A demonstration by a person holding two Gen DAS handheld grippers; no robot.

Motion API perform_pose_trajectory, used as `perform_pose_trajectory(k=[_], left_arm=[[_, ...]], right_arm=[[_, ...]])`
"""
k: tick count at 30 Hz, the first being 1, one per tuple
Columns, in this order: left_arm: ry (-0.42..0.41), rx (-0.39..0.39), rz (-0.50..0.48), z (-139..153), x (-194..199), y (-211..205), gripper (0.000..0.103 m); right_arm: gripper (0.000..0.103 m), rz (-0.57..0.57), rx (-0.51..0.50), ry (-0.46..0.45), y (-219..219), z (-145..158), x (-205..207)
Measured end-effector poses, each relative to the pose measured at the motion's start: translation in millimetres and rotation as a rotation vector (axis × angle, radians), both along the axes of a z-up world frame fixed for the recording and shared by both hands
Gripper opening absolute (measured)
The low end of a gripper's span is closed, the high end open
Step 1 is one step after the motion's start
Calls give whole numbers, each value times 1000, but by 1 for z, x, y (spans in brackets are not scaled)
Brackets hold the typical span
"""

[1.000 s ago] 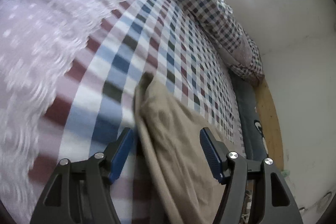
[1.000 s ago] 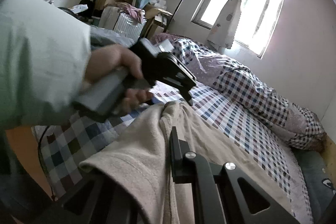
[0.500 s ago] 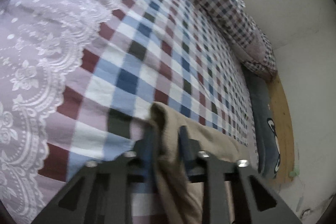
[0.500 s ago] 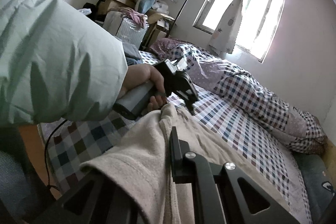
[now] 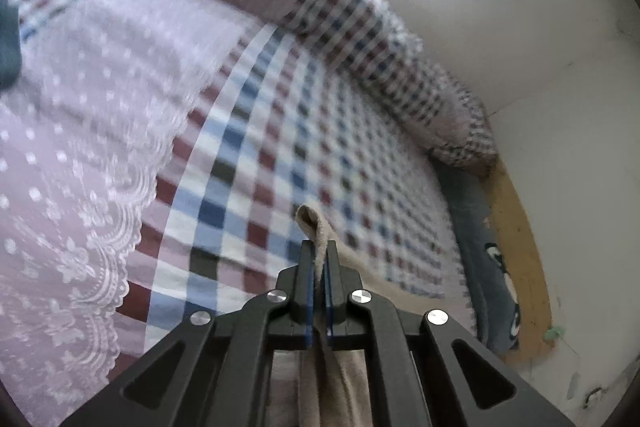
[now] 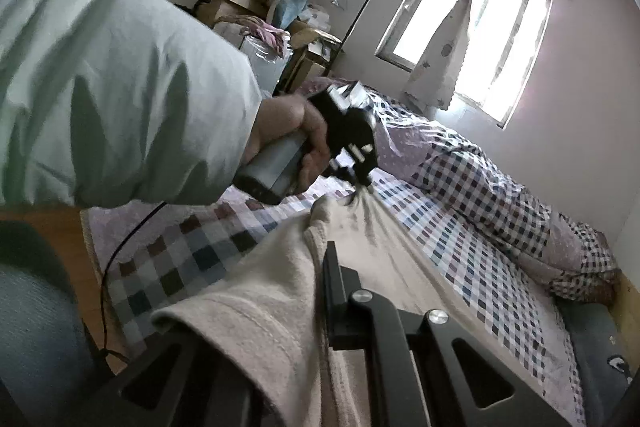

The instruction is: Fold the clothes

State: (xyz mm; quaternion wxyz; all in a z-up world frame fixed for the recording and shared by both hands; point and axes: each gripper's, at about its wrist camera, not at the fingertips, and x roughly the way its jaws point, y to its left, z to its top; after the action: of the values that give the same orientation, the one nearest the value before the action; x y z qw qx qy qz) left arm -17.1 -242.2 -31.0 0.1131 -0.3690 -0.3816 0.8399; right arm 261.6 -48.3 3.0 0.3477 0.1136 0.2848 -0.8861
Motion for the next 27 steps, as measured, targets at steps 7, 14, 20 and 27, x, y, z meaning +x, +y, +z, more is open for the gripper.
perform_pose_trajectory(k=[7, 14, 20, 27], left_arm=[[-39, -50, 6, 20, 5, -15, 2], [-185, 13, 50, -49, 5, -29, 2], [-236, 69, 23, -66, 14, -30, 33], [-287, 133, -5, -74, 30, -28, 56]], right_arm=[[4, 11, -72, -16, -8, 25, 15], [4, -8, -58, -67, -13, 20, 5], [4, -28, -66, -65, -11, 26, 0], [4, -53, -90, -63, -9, 36, -8]])
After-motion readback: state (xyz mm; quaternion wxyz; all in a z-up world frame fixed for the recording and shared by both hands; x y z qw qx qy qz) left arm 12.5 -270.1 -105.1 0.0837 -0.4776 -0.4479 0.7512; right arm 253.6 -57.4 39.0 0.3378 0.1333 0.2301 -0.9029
